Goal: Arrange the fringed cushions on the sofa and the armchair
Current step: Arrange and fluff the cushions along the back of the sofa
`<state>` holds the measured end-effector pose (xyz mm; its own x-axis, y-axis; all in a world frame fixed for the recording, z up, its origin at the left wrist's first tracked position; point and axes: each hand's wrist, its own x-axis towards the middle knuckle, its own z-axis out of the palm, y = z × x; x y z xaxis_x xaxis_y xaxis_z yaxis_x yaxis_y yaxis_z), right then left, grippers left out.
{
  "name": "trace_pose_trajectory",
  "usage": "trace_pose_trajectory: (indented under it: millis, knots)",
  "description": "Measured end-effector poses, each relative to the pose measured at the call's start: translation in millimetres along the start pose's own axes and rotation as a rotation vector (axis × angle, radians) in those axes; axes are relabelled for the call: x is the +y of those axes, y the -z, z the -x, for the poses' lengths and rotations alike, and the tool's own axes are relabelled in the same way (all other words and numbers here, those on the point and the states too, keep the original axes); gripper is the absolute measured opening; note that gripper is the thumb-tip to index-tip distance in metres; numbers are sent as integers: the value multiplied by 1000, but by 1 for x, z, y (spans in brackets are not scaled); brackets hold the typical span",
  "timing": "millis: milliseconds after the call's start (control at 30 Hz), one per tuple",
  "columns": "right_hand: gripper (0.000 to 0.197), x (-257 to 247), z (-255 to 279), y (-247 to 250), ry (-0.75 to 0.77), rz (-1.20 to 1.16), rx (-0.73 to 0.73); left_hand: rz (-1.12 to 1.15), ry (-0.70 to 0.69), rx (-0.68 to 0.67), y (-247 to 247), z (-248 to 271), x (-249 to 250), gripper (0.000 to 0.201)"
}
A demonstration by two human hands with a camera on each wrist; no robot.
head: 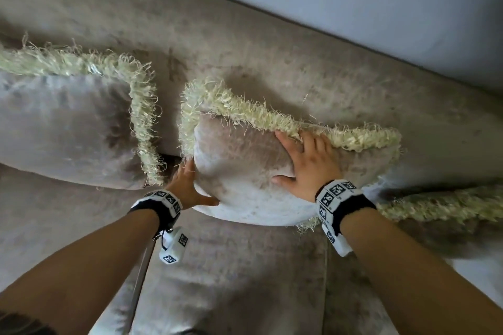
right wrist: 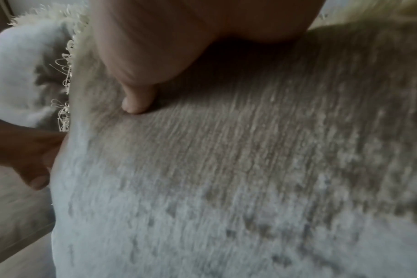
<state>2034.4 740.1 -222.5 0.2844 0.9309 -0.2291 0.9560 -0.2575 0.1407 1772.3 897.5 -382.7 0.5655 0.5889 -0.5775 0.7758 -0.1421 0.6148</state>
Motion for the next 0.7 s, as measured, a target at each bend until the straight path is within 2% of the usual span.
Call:
trace_pose_trajectory:
  millis: [133,233,300,433,600,700]
  knots:
    - [96,-5,7,-12,-18,33,119,154,15,8,-23,-9,17,142]
    - [90,-3,25,-15,-61,29,151,294,-12,58,-32,-1,19,131]
    - [88,4,39,-11,-91,29,148,295,-44,70,-29,13,30,120]
    - [86,27,71,8,-140,4,156,197,-147,107,-14,46,59,98]
    - [92,62,109,43,-256,-96,228,91,-276,102,22,84,115,86]
    - [100,78,125,55,-303,-190,307,4,-363,120,51,105,150,88]
